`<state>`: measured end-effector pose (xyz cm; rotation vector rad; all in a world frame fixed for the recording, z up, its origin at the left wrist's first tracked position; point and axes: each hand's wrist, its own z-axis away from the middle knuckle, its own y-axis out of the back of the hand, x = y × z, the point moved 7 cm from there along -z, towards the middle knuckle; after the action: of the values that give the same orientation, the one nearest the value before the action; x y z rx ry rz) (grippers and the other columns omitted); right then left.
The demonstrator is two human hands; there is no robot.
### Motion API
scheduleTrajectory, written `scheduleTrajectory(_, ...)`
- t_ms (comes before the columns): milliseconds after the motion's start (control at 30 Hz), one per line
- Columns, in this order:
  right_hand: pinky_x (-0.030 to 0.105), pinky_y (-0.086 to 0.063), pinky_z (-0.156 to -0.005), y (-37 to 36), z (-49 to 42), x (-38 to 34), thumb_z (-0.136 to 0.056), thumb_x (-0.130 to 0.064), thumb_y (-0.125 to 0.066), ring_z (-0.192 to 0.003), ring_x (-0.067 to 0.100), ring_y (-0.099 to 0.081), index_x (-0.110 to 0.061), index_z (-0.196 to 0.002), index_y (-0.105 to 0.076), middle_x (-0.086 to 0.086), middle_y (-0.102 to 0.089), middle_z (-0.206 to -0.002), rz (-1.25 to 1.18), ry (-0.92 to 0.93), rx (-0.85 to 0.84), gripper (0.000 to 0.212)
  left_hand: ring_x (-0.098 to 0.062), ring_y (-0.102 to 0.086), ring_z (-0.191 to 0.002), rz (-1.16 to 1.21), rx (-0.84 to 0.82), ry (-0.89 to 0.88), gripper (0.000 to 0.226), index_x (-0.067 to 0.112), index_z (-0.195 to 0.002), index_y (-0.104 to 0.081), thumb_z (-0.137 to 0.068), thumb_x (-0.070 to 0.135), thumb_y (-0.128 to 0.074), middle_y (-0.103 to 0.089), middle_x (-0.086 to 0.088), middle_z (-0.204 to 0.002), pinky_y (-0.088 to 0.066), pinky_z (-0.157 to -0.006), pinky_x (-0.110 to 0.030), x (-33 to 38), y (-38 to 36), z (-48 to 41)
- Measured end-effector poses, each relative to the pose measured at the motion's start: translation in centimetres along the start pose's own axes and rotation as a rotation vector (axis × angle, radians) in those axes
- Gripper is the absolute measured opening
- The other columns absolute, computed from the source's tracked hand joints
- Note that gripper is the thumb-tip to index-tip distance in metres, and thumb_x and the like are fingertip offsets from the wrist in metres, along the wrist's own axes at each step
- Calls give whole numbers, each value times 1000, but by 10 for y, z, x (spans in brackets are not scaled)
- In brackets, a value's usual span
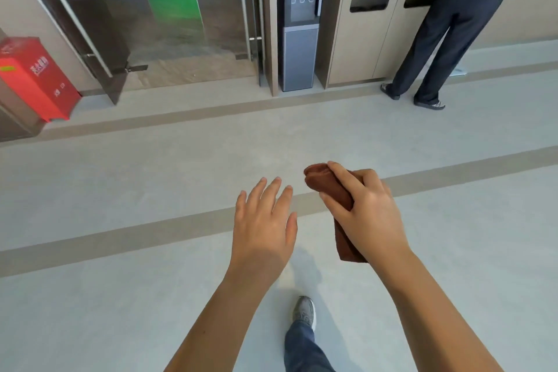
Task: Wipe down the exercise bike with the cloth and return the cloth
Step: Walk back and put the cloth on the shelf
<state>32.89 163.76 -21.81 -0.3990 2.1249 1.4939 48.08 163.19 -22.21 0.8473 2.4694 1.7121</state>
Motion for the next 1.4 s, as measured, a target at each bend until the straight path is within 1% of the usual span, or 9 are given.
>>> scheduleTrajectory(100,35,-45,-80,-11,-76,15,-84,-40,-58,-105,27,-48,-38,-131,-45,5,-53,-114,-28,-17,4,48,-37,-54,-114,3,18,-63,34,2,-111,-63,-78,9,-67,-61,-16,-119,-37,-93,-60,-5,-22,-78)
scheduleTrajectory(200,39,-47,-82,-18,-146,21,-85,-40,-58,-104,29,-48,-37,-131,-46,7,-53,-114,-26,-8,5,48,-35,-51,-118,-1,-9,-92,36,4,-115,-61,-80,12,-67,-59,-15,-123,-35,-97,-57,-12,-42,-149)
scheduleTrajectory(300,45,-48,-83,-28,-207,27,-85,-38,-59,-102,31,-48,-35,-131,-47,9,-54,-114,-12,-9,15,48,-34,-48,-121,-2,-41,-49,37,6,-118,-59,-83,15,-63,-57,-14,-127,-33,-99,-56,-30,-61,-210)
scheduleTrajectory(467,46,-51,-77,-55,-290,35,-83,-32,-64,-96,35,-52,-30,-129,-51,12,-57,-109,1,-7,28,47,-36,-51,-118,3,-53,-33,37,5,-116,-60,-80,13,-66,-58,-16,-124,-35,-96,-58,-65,-94,-284)
scheduleTrajectory(600,45,-52,-76,-92,-362,37,-83,-34,-64,-96,34,-54,-30,-128,-52,11,-58,-109,18,-17,32,47,-34,-51,-118,-21,-77,16,38,8,-117,-61,-81,19,-67,-58,-14,-125,-35,-98,-55,-110,-125,-351)
scheduleTrajectory(767,43,-52,-76,-139,-466,20,-84,-36,-62,-97,33,-54,-30,-130,-50,11,-57,-110,44,-19,40,48,-34,-47,-122,18,-106,12,38,8,-120,-58,-84,20,-63,-55,-14,-129,-31,-101,-54,-174,-154,-450)
scheduleTrajectory(967,40,-49,-76,-182,-598,-25,-84,-37,-61,-97,32,-54,-31,-130,-50,11,-57,-108,59,13,47,48,-36,-47,-122,55,-59,-54,37,5,-120,-58,-84,16,-62,-56,-16,-128,-31,-100,-56,-239,-161,-572)
scheduleTrajectory(1133,38,-46,-81,-212,-671,-11,-85,-37,-59,-101,31,-52,-34,-132,-46,10,-55,-111,21,-67,34,48,-27,-30,-135,89,-162,3,40,12,-131,-48,-93,25,-46,-42,-8,-142,-17,-111,-46,-284,-196,-641)
scheduleTrajectory(1400,40,-47,-82,-232,-792,37,-86,-37,-58,-103,32,-52,-32,-133,-46,11,-56,-113,57,-103,66,48,-34,-46,-123,73,-151,-64,39,8,-121,-57,-86,23,-58,-55,-14,-129,-29,-103,-53,-288,-255,-763)
